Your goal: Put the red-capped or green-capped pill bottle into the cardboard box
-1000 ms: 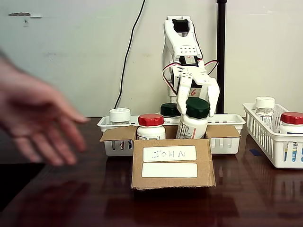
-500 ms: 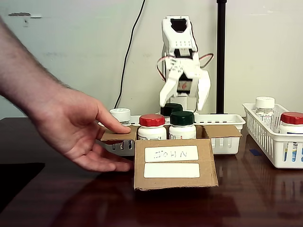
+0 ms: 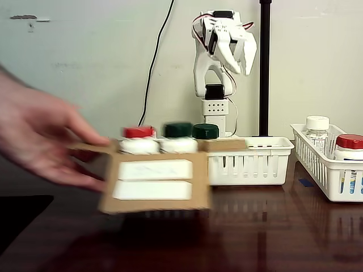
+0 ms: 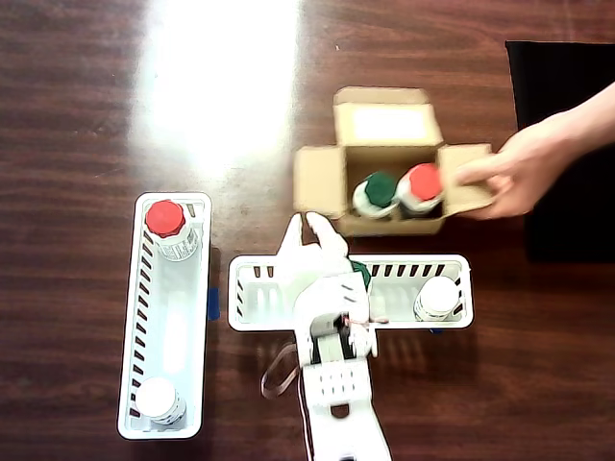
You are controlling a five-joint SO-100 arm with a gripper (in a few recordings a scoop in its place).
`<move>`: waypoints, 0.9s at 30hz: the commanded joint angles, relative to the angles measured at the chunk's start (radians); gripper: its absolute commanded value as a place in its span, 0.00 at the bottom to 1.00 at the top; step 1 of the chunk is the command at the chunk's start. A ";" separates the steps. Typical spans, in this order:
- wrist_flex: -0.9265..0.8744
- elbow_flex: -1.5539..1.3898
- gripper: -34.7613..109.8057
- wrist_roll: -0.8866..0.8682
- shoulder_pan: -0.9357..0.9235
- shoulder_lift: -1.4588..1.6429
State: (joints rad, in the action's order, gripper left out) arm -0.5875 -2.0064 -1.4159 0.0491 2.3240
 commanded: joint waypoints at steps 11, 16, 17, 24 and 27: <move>-0.098 -0.229 0.24 0.000 0.049 0.247; -0.077 -0.382 0.24 -0.025 0.075 0.351; -0.074 -0.410 0.24 -0.028 0.084 0.374; -0.006 -0.583 0.24 -0.017 0.169 0.468; -0.005 -0.675 0.24 -0.032 0.195 0.555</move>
State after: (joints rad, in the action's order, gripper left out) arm -0.6182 -2.6246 -1.4251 0.2132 2.7688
